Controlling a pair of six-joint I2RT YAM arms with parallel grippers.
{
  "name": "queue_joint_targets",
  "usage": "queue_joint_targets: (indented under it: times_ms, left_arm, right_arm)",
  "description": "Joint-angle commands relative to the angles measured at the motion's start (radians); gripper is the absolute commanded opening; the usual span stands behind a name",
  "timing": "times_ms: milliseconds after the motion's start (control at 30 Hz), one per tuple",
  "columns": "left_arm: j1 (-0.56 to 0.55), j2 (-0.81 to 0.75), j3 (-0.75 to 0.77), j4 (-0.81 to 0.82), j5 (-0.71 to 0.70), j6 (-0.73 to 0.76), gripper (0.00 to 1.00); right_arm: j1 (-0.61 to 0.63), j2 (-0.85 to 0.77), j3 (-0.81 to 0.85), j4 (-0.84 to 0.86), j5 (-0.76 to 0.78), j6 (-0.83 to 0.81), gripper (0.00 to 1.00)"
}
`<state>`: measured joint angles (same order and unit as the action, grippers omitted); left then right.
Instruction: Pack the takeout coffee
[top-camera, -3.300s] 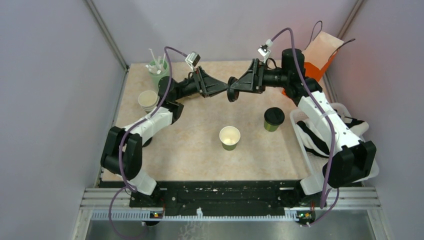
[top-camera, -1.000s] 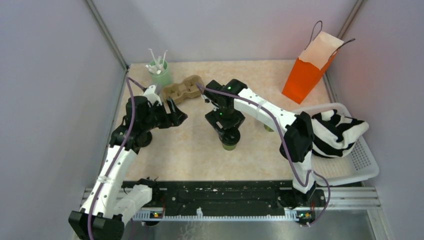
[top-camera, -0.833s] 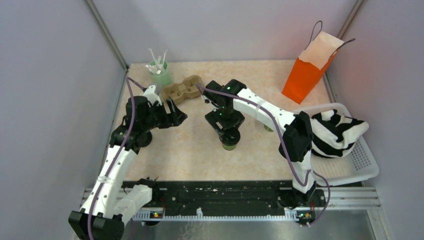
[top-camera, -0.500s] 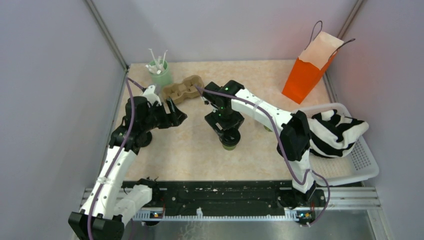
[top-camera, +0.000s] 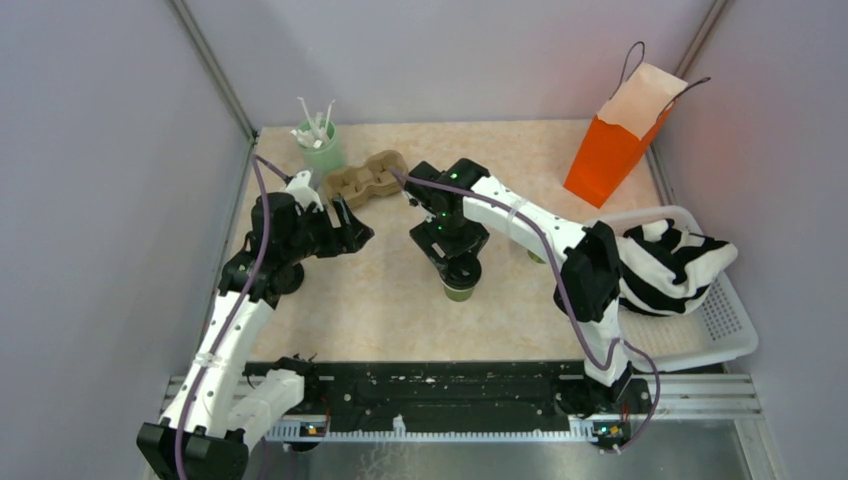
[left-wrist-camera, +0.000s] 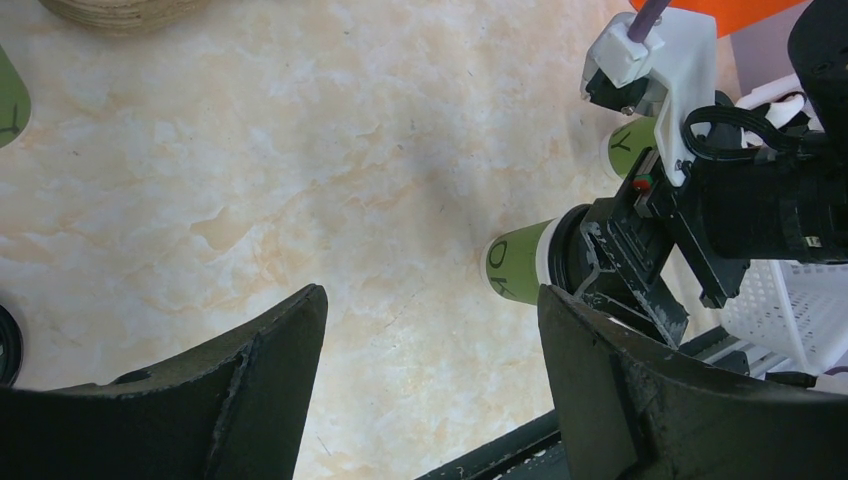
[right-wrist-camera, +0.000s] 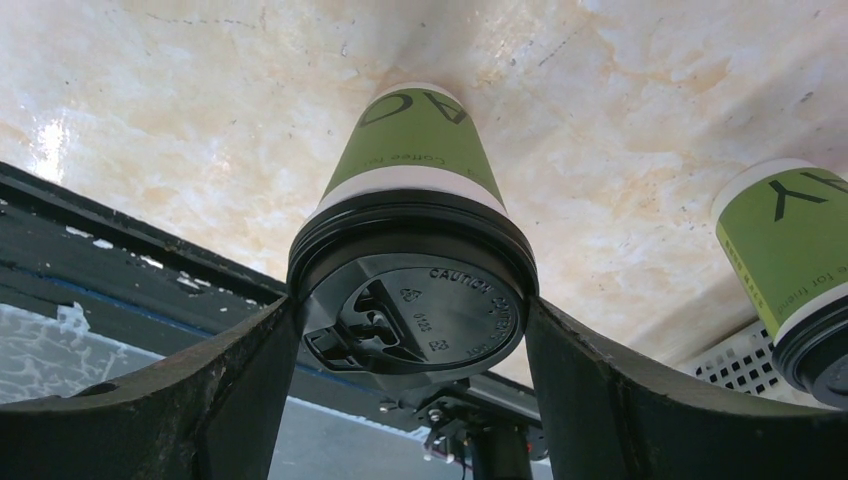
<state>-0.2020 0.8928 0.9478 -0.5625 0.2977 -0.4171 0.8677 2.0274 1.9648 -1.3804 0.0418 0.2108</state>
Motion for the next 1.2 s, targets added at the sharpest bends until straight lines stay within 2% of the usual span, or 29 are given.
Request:
queue_joint_targets:
  times_ms: [0,767,1167]
  left_arm:
    - [-0.004,0.011,0.023,0.028,0.014,0.013,0.83]
    - [-0.002,0.007,0.025,0.018,0.012,0.018,0.83]
    - [-0.003,0.003,0.022,0.015,0.011,0.018,0.83]
  right_arm:
    - [-0.003,-0.034,0.049,-0.009,0.036,0.007,0.78]
    - [-0.009,-0.007,-0.001,0.013,-0.021,-0.001,0.79]
    - [-0.01,-0.005,-0.007,0.016,-0.017,-0.001,0.83]
